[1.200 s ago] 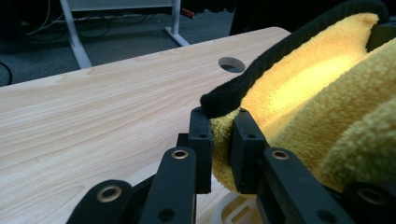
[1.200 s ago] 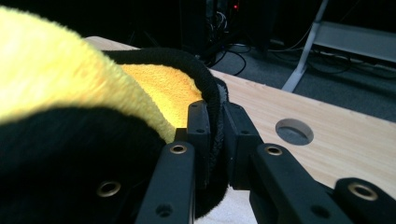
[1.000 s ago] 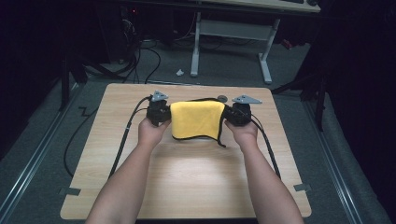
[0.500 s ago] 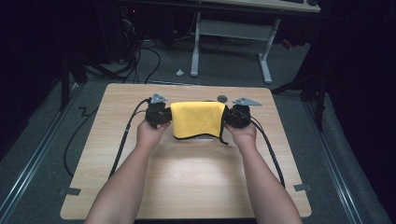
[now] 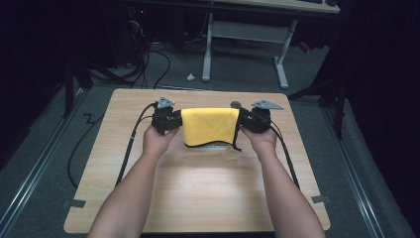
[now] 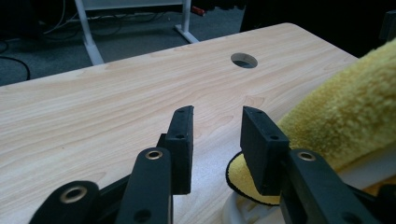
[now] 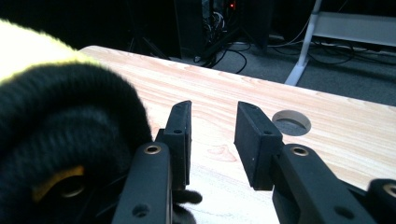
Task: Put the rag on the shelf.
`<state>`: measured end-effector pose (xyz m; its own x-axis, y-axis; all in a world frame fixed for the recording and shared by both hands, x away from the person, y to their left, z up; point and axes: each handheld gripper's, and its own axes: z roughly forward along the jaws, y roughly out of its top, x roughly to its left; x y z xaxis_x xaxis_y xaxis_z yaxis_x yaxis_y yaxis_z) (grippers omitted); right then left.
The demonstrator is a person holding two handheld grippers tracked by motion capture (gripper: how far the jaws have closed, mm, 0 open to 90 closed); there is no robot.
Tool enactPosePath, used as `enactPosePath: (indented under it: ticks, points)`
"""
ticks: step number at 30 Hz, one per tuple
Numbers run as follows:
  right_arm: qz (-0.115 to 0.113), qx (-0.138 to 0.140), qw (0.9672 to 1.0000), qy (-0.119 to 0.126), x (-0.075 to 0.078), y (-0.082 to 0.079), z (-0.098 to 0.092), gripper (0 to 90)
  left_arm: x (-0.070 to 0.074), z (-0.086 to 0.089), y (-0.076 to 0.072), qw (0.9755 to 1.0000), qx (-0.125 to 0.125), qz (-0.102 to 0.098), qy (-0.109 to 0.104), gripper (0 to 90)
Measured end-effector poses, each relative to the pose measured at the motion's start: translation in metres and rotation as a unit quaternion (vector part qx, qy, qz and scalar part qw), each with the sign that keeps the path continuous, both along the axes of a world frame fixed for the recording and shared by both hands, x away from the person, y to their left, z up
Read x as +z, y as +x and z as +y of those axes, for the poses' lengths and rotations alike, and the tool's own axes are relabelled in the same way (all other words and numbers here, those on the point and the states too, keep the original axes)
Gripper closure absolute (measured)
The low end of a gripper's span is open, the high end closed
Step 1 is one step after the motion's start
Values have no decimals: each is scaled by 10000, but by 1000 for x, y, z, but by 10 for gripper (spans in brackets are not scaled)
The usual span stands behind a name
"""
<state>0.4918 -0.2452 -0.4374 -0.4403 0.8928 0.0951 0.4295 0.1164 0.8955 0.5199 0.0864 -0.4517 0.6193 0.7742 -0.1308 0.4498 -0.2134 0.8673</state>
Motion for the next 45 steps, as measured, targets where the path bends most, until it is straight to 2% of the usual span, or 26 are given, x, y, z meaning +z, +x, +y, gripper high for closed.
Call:
enactPosePath:
  ticks: [11,18,23,25,26,30,31,32,33,35,37,39,41,42,43,44,45]
  points:
    - [-107,-104,9999,-27,7,-2,-6,678,11,13,-3,9997,193,-135,7,640]
    - [-197,-177,9996,-132,12,-7,-9,673,17,23,-9,9994,271,-212,-16,628]
    - [-283,-188,9992,-191,14,-17,-11,650,20,29,-15,9994,242,-261,19,617]
    - [-305,-199,9992,-155,14,-19,-12,644,20,33,-19,9990,259,-351,-18,615]
    - [-284,-213,9992,-205,13,-24,-14,631,20,39,-23,9989,305,-332,-87,612]
    - [-257,-193,9989,-352,13,-33,-15,607,18,47,-32,9986,359,-363,-140,602]
    - [-406,-183,9985,-308,14,-41,-16,600,17,49,-35,9985,369,-370,-185,593]
    - [-406,-183,9985,-308,14,-41,-16,600,17,52,-38,9983,384,-382,-209,593]
    - [-347,-182,9986,-344,15,-49,-17,584,16,54,-42,9981,454,-372,-160,593]
    - [-480,-225,9979,-366,16,-58,-17,567,14,59,-48,9979,526,-283,-235,583]
    - [-463,-232,9981,-338,17,-63,-17,563,13,62,-54,9983,497,-204,-238,574]
    - [-390,-217,9983,-368,18,-71,-16,561,12,64,-63,9984,457,-210,-242,558]
    - [-544,-176,9976,-398,19,-81,-14,561,10,65,-73,9985,365,-282,-284,544]
    - [-593,-166,9967,-522,19,-91,-13,559,10,65,-79,9987,323,-291,-278,534]
    - [-565,-141,9969,-530,18,-96,-12,552,8,66,-91,9988,221,-329,-298,534]
    - [-484,-121,9975,-509,17,-100,-12,545,8,66,-91,9988,221,-329,-298,535]
    - [-416,-117,9977,-527,16,-105,-11,543,6,65,-97,9989,179,-328,-281,535]
